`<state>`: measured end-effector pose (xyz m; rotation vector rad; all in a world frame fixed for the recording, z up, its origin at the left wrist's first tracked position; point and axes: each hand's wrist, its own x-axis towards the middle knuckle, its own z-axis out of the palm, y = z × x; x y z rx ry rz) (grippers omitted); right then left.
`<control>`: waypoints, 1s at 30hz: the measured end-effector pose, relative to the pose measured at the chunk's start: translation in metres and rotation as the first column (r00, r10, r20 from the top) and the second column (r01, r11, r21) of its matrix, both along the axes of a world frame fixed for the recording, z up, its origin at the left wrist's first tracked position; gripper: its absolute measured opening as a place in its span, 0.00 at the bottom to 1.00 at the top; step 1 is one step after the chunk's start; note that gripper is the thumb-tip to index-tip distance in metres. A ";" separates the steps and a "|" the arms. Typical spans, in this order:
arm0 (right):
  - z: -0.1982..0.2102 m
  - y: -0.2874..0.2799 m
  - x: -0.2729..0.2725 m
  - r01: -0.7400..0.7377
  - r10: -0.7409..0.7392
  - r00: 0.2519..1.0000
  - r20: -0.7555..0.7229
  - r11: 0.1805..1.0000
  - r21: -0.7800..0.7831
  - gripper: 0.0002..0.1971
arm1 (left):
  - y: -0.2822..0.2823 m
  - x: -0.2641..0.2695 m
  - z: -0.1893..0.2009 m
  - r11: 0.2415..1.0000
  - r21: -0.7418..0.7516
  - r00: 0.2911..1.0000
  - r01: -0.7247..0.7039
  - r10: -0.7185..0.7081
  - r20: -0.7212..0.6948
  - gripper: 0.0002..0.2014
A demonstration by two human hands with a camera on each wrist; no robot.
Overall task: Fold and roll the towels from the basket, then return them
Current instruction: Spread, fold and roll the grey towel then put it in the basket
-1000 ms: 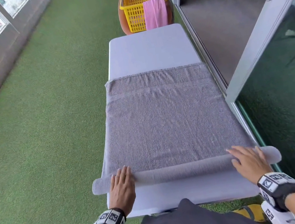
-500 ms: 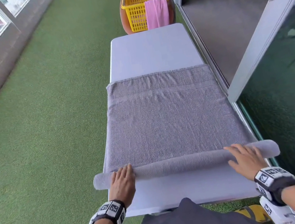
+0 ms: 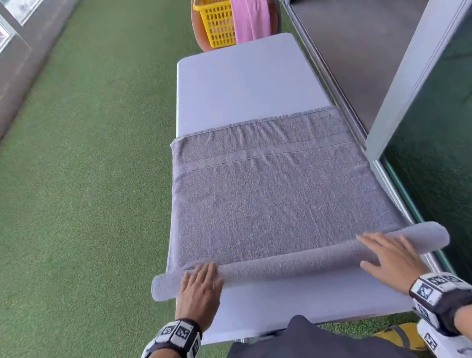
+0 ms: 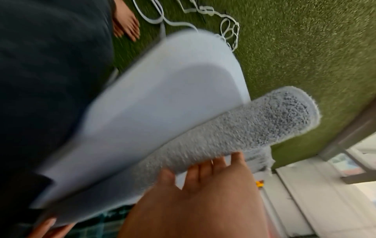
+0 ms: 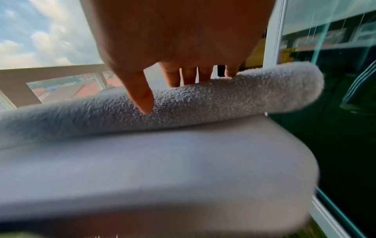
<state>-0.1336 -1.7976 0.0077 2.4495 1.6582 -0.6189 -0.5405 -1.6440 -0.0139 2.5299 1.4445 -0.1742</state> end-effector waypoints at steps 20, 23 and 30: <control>-0.015 -0.039 -0.020 -0.019 0.020 0.998 0.059 1.000 -0.022 0.33 | -0.032 -0.006 -0.005 0.999 -0.035 0.999 0.035 -0.034 0.018 0.24; -0.016 -0.048 -0.018 -0.041 0.039 0.998 0.055 0.998 0.041 0.26 | -0.045 -0.007 0.001 0.996 0.016 0.995 0.092 -0.092 0.025 0.12; 0.000 -0.034 -0.015 -0.104 0.107 0.994 0.030 0.991 -0.085 0.21 | -0.042 -0.010 0.000 0.993 -0.055 0.995 0.100 -0.099 0.026 0.12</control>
